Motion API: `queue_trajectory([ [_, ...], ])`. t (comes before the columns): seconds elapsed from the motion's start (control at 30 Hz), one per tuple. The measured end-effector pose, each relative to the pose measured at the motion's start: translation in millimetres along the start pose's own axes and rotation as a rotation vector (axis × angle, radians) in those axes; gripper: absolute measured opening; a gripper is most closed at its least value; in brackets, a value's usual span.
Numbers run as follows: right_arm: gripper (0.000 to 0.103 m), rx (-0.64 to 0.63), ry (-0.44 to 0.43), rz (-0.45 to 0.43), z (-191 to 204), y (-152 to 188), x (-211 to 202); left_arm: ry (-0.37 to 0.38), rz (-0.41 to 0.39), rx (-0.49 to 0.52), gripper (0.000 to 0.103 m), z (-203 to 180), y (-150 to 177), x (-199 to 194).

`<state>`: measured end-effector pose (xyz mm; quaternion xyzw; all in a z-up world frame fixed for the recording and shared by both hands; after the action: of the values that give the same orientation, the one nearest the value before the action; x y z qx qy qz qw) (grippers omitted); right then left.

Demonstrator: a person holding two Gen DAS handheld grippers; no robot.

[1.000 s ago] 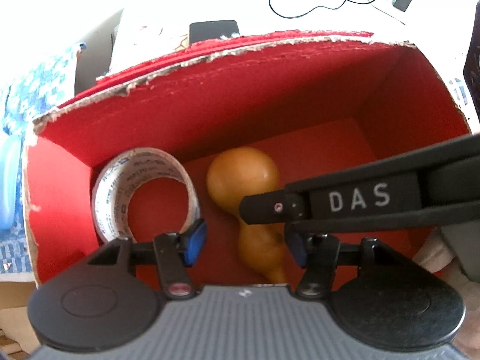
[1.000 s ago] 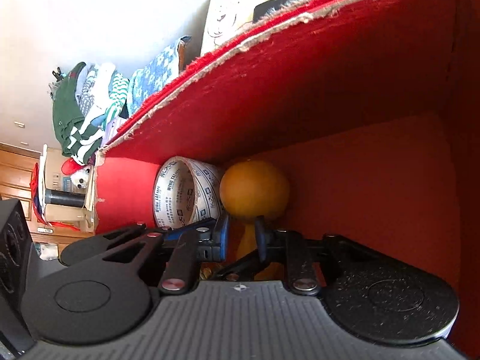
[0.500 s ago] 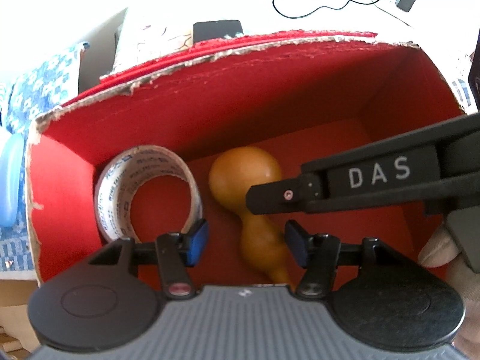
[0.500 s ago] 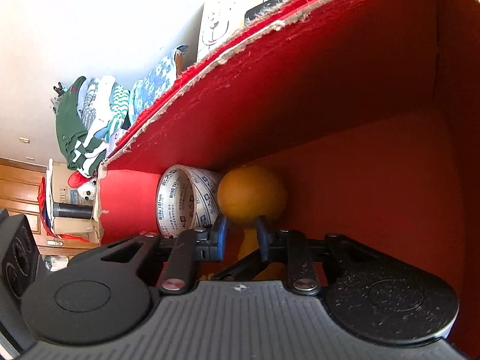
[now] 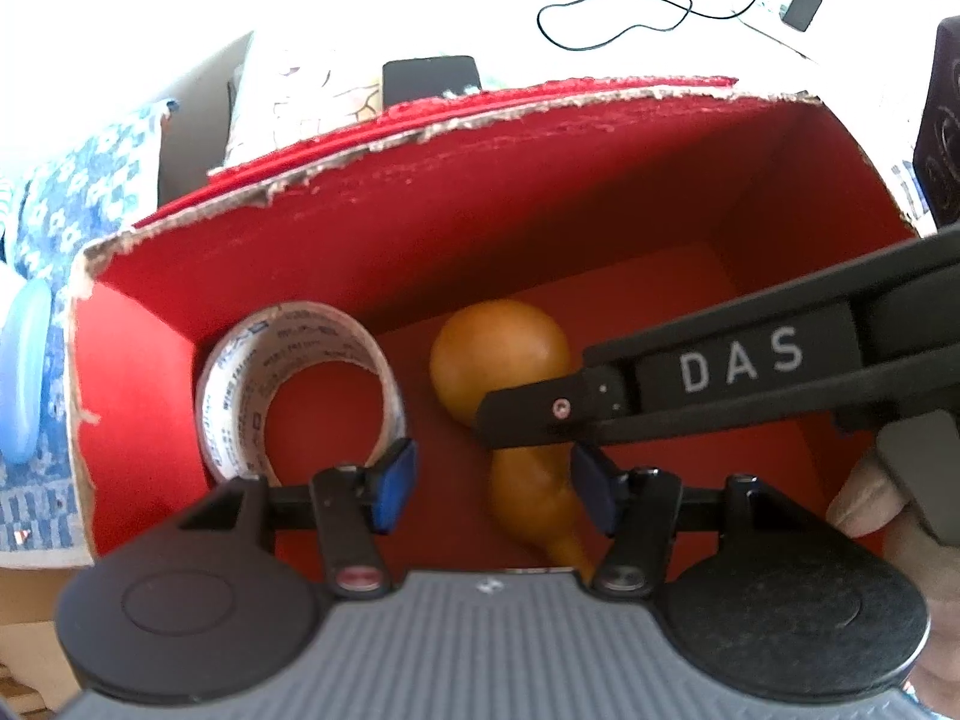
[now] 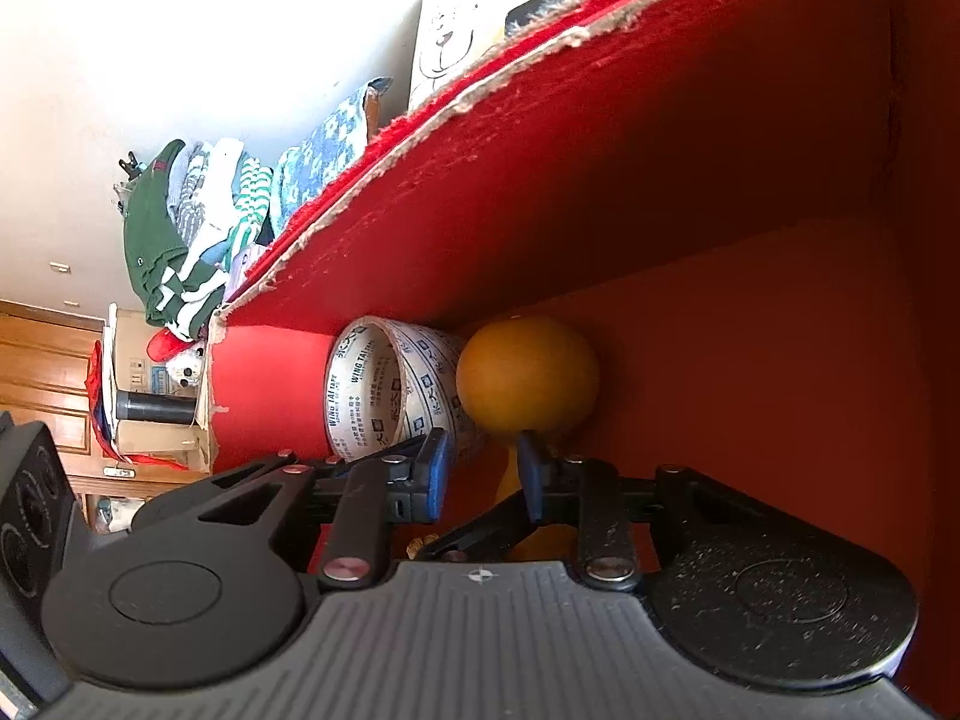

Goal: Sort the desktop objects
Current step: 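Lower the gourd onto the box floor beside the tape roll, then open the right gripper and raise it out of the red box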

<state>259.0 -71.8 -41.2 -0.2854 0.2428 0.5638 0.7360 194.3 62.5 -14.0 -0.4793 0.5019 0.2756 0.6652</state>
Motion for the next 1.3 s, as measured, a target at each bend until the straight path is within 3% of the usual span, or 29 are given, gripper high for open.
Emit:
queue_trajectory([
  [0.37,0.03,-0.014,0.022,-0.04,2,1,-3,-0.04,-0.021,-0.021,0.067,-6,3,1],
  [0.6,0.031,0.006,0.026,-0.058,0,3,-3,-0.077,-0.029,-0.026,0.064,-10,3,11],
  [0.97,0.031,0.001,0.048,-0.094,3,-1,-2,-0.061,-0.009,-0.068,0.058,-1,0,13],
  [1.3,0.031,-0.021,0.052,-0.106,6,-1,-3,-0.09,-0.009,-0.06,0.057,-3,-4,18],
])
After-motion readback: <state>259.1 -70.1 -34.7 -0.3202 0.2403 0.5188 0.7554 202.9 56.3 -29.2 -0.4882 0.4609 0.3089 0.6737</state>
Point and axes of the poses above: each gripper's, at about its wrist camera, not at the fingertips, and x roughly the way its jaws point, z to its left, y to its underside, the point moved 1 cm from there along x, roughly the way its jaws point, and after that the axes turned 3 degrees about -y, right-handed, at the moved point
